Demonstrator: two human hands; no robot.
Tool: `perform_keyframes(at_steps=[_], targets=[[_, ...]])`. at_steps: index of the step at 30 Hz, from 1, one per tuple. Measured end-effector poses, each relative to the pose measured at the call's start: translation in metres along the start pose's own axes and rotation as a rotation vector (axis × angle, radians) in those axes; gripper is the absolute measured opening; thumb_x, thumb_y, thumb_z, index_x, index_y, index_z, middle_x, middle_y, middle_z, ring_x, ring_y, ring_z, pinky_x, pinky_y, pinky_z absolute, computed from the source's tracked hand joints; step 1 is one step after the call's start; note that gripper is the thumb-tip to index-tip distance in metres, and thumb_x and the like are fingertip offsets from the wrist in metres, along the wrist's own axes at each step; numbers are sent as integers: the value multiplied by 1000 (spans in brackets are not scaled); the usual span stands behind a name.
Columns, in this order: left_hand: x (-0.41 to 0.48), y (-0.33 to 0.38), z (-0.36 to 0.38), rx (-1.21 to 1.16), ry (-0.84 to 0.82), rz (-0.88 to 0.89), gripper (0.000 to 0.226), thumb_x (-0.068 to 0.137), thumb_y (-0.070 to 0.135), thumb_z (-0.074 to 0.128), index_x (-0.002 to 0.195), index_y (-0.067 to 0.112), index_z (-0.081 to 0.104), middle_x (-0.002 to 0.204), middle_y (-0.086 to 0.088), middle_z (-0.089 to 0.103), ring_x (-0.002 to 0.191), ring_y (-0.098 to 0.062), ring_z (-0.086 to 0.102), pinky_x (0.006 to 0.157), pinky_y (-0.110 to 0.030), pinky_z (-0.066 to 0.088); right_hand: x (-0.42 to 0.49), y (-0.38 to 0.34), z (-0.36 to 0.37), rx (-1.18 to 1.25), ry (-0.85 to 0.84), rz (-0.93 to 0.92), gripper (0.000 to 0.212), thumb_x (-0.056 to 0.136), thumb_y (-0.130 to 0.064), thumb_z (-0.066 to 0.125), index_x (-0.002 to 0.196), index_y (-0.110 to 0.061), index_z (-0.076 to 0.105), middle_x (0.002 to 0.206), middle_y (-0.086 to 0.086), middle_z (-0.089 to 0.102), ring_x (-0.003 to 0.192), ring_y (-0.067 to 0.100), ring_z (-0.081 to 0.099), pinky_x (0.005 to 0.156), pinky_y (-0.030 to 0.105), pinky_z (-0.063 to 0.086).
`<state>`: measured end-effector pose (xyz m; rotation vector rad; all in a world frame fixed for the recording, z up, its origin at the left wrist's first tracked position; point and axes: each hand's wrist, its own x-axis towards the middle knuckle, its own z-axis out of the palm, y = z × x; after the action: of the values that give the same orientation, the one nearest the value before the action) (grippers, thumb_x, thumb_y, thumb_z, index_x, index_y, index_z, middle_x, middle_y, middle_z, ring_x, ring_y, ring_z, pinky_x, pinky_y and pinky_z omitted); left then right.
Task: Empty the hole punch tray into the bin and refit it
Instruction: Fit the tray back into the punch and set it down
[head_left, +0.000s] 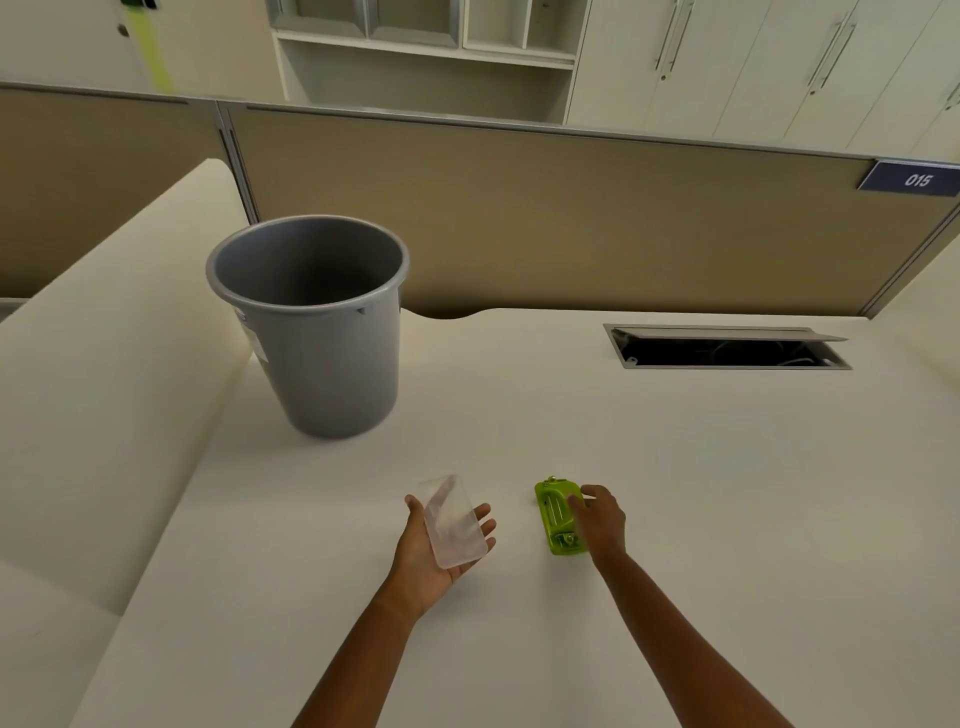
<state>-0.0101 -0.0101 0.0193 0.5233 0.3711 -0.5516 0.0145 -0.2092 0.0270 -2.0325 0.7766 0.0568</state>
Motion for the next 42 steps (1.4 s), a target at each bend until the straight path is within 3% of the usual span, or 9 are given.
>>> perform_keyframes(at_steps=[7, 11, 14, 17, 19, 26, 32, 35, 42], targets=[[-1, 0, -1, 29, -14, -8, 62, 94, 55, 14, 142, 22, 34, 104, -22, 62, 97, -37, 57, 62, -39, 59, 9, 0, -5, 232, -59, 160, 31, 83, -1, 59, 114, 2, 63, 104, 23, 65, 94, 33, 60, 75, 38, 51], [0, -1, 0, 47, 18, -2, 61, 95, 54, 16, 140, 20, 38, 95, -22, 69, 95, -35, 59, 64, -36, 59, -4, -11, -8, 345, -114, 124, 28, 83, 4, 56, 110, 5, 64, 90, 17, 60, 77, 27, 57, 58, 27, 46], [0, -1, 2, 44, 40, -19, 60, 96, 52, 16, 141, 17, 35, 103, -20, 63, 94, -34, 59, 70, -39, 57, -26, -28, -7, 489, -233, 76, 27, 84, 8, 52, 110, 10, 60, 92, 20, 58, 82, 30, 57, 59, 29, 49], [1, -4, 5, 40, 42, -31, 58, 97, 48, 18, 138, 14, 39, 85, -15, 74, 76, -29, 71, 64, -37, 58, -50, -40, -3, 530, -368, 20, 25, 86, 9, 49, 109, 9, 60, 86, 16, 60, 68, 23, 59, 53, 24, 53], [2, -7, 8, 48, 33, -21, 56, 98, 47, 18, 133, 12, 44, 79, -11, 76, 71, -26, 72, 55, -31, 60, -61, -44, 1, 535, -424, 8, 25, 86, 9, 49, 109, 10, 59, 87, 17, 61, 67, 21, 59, 57, 25, 53], [4, -12, 9, 125, 44, -12, 54, 97, 48, 15, 106, 18, 59, 83, -8, 76, 87, -26, 61, 60, -29, 58, -76, -44, 11, 530, -457, -4, 27, 86, 8, 49, 111, 10, 59, 96, 24, 60, 86, 31, 59, 67, 31, 53], [4, -14, 9, 170, 88, -1, 54, 98, 48, 14, 104, 18, 59, 98, -10, 65, 84, -23, 60, 60, -27, 54, -80, -41, 12, 518, -477, -24, 29, 87, 7, 51, 115, 9, 58, 92, 20, 60, 77, 24, 61, 63, 26, 54], [4, -15, 10, 164, 90, 16, 54, 98, 46, 15, 104, 17, 59, 99, -11, 63, 84, -24, 59, 56, -27, 56, -81, -41, 13, 523, -452, -25, 27, 87, 7, 51, 112, 9, 59, 103, 36, 61, 87, 29, 61, 67, 29, 54], [7, -16, 5, 182, 51, 43, 54, 98, 47, 17, 101, 18, 62, 78, -5, 77, 66, -18, 72, 54, -27, 56, -83, -39, 13, 513, -454, -30, 28, 86, 7, 52, 113, 8, 59, 92, 26, 60, 89, 30, 60, 72, 33, 54]])
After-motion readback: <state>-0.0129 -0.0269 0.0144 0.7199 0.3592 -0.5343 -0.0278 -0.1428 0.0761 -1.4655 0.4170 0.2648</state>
